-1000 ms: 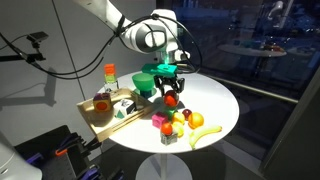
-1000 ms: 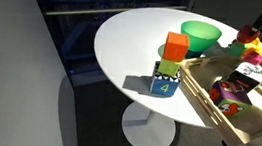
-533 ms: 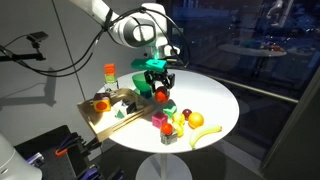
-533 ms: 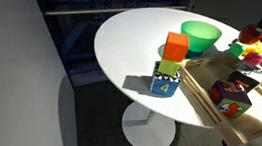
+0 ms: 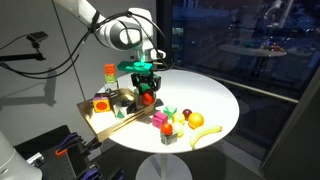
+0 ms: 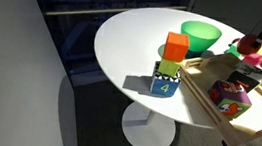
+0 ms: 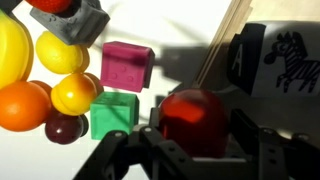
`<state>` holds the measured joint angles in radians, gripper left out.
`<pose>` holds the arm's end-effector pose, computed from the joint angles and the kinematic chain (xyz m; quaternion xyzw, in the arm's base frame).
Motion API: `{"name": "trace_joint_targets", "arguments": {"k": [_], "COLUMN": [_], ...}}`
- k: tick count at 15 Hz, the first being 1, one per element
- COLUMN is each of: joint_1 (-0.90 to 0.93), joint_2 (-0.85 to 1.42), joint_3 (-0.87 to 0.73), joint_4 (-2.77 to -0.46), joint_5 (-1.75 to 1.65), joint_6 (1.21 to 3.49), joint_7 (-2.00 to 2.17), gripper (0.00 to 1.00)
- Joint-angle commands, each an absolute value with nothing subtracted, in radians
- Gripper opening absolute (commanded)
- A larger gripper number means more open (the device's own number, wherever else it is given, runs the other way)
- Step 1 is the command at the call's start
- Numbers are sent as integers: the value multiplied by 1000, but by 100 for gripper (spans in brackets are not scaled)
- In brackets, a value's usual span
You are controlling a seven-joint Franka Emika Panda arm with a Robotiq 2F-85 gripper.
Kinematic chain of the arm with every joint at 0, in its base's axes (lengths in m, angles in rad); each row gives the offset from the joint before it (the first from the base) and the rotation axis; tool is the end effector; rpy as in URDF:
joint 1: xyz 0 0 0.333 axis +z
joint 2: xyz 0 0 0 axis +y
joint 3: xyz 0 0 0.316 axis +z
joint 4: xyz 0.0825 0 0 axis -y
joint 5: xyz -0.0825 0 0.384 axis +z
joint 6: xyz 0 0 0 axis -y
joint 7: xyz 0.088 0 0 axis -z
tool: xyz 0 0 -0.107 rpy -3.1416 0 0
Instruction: Put the red apple in the box
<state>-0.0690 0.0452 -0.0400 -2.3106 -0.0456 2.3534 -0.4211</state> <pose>0.5113 -0.0566 0.3247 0.9851 0.1713 -0.0056 0.0161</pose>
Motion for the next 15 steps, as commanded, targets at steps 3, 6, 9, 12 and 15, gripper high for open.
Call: {"name": "trace_joint_targets", "arguments": {"k": [3,6,9,12,15], "joint_1": [-42,-30,-23,-22,-25], "joint_2": [-22,-37,-42,-56,-73], "joint_3": [-22,-18,-18,-20,-24], "joint_4": [-2403,-2438,-2457,-2469,-2461], "joint_5": [-40,-58,-68,-63,-53], "joint_6": [2353,2364,2375,2373,2325], "joint_7": [-452,-439,-418,-419,-386], "gripper": [47,92,100,100,100]}}
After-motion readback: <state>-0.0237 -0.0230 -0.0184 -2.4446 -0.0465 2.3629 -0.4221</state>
